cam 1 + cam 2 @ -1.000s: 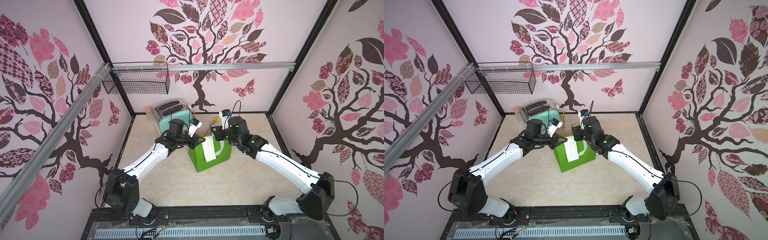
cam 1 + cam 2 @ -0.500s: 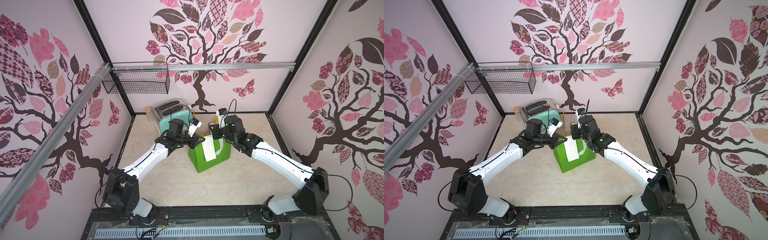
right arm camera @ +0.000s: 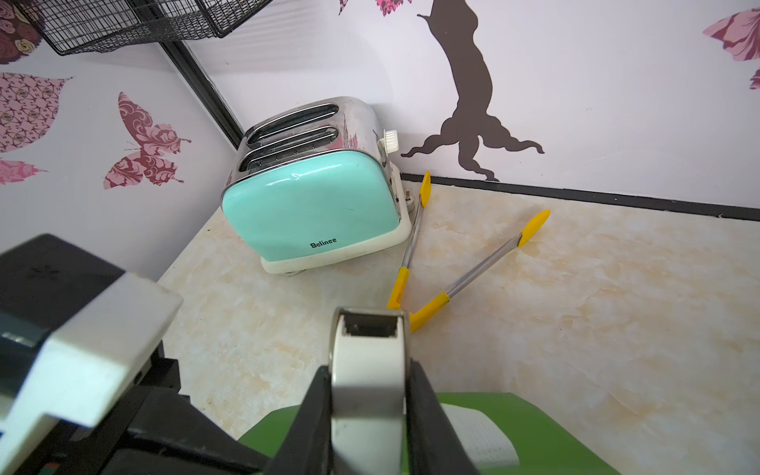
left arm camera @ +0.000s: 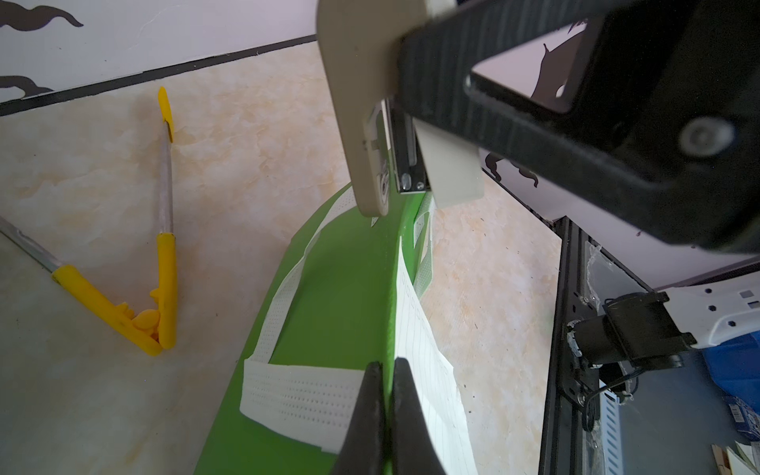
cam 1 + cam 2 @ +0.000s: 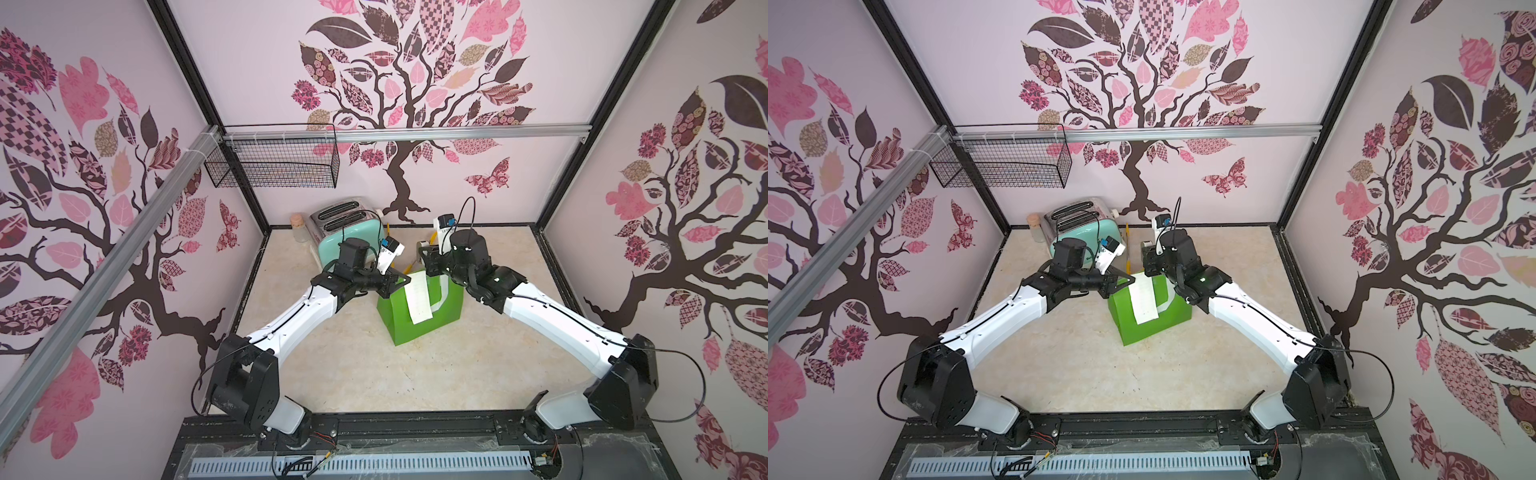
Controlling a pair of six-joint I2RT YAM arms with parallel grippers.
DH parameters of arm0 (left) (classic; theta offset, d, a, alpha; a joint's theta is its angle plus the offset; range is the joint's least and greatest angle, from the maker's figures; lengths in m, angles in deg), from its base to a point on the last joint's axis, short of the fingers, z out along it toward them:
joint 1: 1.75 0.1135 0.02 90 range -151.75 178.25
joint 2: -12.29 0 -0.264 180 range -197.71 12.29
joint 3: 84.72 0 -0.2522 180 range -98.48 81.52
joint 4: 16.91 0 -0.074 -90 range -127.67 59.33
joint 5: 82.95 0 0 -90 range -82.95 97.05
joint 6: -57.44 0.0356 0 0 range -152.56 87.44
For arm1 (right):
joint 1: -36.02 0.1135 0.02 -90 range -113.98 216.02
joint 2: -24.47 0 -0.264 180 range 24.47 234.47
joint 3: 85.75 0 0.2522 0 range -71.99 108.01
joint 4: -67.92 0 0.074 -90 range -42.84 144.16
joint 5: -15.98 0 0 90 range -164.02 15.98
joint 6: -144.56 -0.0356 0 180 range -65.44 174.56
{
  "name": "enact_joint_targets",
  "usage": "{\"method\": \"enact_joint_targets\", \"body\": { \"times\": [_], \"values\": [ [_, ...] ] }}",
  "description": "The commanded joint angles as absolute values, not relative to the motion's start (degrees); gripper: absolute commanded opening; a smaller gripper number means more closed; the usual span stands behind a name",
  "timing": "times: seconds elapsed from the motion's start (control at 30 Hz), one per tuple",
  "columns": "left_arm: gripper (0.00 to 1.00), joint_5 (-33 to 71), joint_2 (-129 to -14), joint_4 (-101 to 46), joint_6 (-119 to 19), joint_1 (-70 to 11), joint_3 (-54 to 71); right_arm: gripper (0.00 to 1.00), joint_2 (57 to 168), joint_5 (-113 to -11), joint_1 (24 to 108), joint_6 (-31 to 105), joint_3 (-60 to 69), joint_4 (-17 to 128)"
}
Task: Staple the receipts to the bags
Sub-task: Place the stapler in the takeout bag.
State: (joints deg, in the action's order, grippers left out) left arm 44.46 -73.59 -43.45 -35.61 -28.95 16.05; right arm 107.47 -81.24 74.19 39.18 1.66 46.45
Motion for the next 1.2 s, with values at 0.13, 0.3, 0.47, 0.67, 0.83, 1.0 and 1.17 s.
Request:
{"method": "enact_joint_targets", "body": {
  "times": [0.13,0.3,0.47,0.67,0.83,1.0,1.17],
  "values": [
    [0.00,44.6,-74.8,-43.8,-35.9,-29.2,14.4,0.04,107.5,-81.0,75.0,39.0,0.7,46.4],
    [0.00,45.2,-74.4,-42.6,-36.1,-29.2,14.7,0.04,108.3,-82.2,75.9,39.7,0.2,46.0],
    [0.00,44.1,-75.6,-44.8,-36.8,-29.2,13.2,0.04,107.6,-83.5,76.9,40.2,-0.3,46.3],
    [0.00,43.9,-75.9,-44.5,-38.1,-29.2,12.8,0.04,106.9,-85.1,77.7,40.7,-1.4,46.8],
    [0.00,44.0,-76.2,-44.1,-39.4,-29.2,12.4,0.04,106.2,-87.7,78.7,41.1,-3.1,48.0],
    [0.00,44.1,-76.5,-43.8,-40.5,-29.2,12.2,0.05,105.0,-90.8,79.6,41.5,-4.9,49.8],
    [0.00,44.3,-76.2,-42.4,-41.2,-29.2,12.6,0.07,103.6,-91.9,79.7,41.6,-7.4,51.8]
  ]
}}
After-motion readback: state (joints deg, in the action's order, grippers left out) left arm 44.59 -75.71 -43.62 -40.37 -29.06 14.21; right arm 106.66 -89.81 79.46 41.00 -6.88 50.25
